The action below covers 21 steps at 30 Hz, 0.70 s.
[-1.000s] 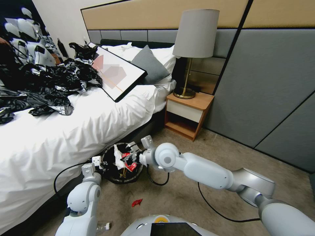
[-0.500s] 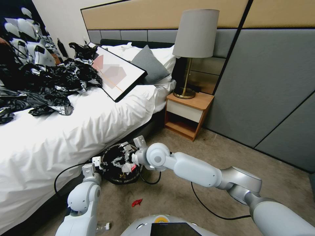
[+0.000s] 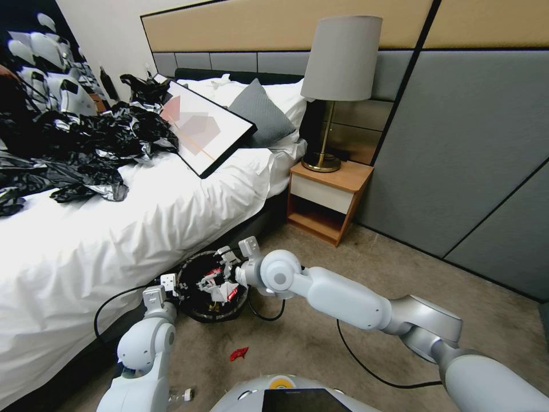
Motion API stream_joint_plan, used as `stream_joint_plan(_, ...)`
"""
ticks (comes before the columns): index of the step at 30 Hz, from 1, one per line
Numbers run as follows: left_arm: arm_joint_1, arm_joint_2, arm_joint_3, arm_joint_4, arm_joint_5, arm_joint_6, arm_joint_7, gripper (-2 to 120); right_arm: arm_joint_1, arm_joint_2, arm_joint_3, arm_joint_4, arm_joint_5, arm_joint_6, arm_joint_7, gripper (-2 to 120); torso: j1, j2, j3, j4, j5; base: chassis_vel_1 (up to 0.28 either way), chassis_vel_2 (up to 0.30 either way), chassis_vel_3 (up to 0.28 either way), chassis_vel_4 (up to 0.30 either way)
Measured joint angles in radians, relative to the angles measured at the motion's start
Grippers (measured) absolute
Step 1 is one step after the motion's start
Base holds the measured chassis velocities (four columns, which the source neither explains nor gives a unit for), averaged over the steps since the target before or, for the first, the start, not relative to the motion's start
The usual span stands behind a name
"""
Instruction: Pick up the trash bin, then pick up the garbage from the floor and place it into the trash bin.
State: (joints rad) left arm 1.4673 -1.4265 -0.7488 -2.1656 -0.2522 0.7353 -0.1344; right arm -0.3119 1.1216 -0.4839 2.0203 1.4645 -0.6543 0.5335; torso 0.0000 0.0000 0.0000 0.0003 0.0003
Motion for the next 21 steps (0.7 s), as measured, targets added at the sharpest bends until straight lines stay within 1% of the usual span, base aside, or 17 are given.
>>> stream_joint_plan(1,0.0,0.0,0.0,0.0,0.0,0.0,0.0,0,0.0,0.0,0.0,0.0,0.0,0.0,0.0,100,0.0,0.0,0.0,0.0,0.0,0.0,0.0,0.0,0.0)
stream_joint_plan(2,-0.001,0.006,-0.001,-0.006,-0.005,0.0,0.0,0,0.001,-0.056,0.065,0.035,-0.032,0.026,0.007,100,0.0,0.0,0.0,-0.0003,0.0,0.0,0.0,0.0,0.0)
stream_joint_plan(4,-0.002,0.012,-0.001,-0.017,-0.011,0.0,0.0,0,-0.032,-0.133,0.146,0.056,-0.121,0.077,-0.004,100,0.0,0.0,0.0,-0.0004,0.0,0.0,0.0,0.0,0.0)
stream_joint_plan(5,-0.002,0.012,-0.001,-0.017,-0.011,0.0,0.0,0,-0.032,-0.133,0.146,0.056,-0.121,0.077,-0.004,100,0.0,0.0,0.0,-0.0004,0.0,0.0,0.0,0.0,0.0)
stream_joint_plan(8,-0.001,0.021,0.002,-0.035,-0.02,0.0,-0.001,0,-0.144,-0.223,0.286,0.056,-0.319,0.16,-0.045,100,0.0,0.0,0.0,-0.0006,0.0004,0.0,0.0,0.0,0.0)
stream_joint_plan(9,-0.001,0.021,0.002,-0.035,-0.02,0.0,-0.001,0,-0.144,-0.223,0.286,0.056,-0.319,0.16,-0.045,100,0.0,0.0,0.0,-0.0006,0.0004,0.0,0.0,0.0,0.0)
stream_joint_plan(11,0.0,0.023,0.003,-0.041,-0.022,0.0,-0.001,0,-0.227,-0.258,0.414,0.056,-0.421,0.224,-0.062,100,0.0,0.0,0.0,-0.0005,0.0004,0.0,0.0,0.0,0.0)
stream_joint_plan(12,0.0,0.023,0.003,-0.042,-0.022,0.0,-0.001,0,-0.27,-0.264,0.492,0.058,-0.461,0.25,-0.073,100,0.0,0.0,0.0,-0.0002,0.0003,0.0,0.0,0.0,0.0)
stream_joint_plan(13,0.0,0.023,0.003,-0.042,-0.022,0.0,-0.001,0,-0.27,-0.264,0.492,0.058,-0.461,0.25,-0.073,100,0.0,0.0,0.0,-0.0002,0.0003,0.0,0.0,0.0,0.0)
stream_joint_plan(15,0.002,0.023,0.003,-0.04,-0.022,0.0,0.0,0,-0.371,-0.264,0.636,0.069,-0.536,0.288,-0.106,100,0.0,0.0,0.0,0.0,0.0002,0.0,0.0,0.0,0.0)
stream_joint_plan(16,0.002,0.023,0.003,-0.04,-0.022,0.0,0.0,0,-0.371,-0.264,0.636,0.069,-0.536,0.288,-0.106,100,0.0,0.0,0.0,0.0,0.0002,0.0,0.0,0.0,0.0)
stream_joint_plan(18,0.004,0.024,0.003,-0.037,-0.022,0.0,0.0,0,-0.507,-0.251,0.767,0.08,-0.655,0.329,-0.164,100,0.0,0.0,0.0,-0.0001,0.0,0.0,0.0,0.0,0.0)
stream_joint_plan(19,0.005,0.024,0.003,-0.036,-0.022,0.0,-0.001,0,-0.595,-0.236,0.836,0.081,-0.745,0.365,-0.205,100,0.0,0.0,0.0,-0.0007,0.0004,0.0,0.0,0.0,0.0)
stream_joint_plan(20,0.005,0.024,0.003,-0.036,-0.022,0.0,-0.001,0,-0.595,-0.236,0.836,0.081,-0.745,0.365,-0.205,100,0.0,0.0,0.0,-0.0007,0.0004,0.0,0.0,0.0,0.0)
stream_joint_plan(21,0.006,0.022,0.003,-0.036,-0.024,0.0,-0.003,0,-0.678,-0.214,0.896,0.081,-0.826,0.403,-0.244,100,0.0,0.0,0.0,-0.0005,0.0004,0.0,0.0,0.0,0.0)
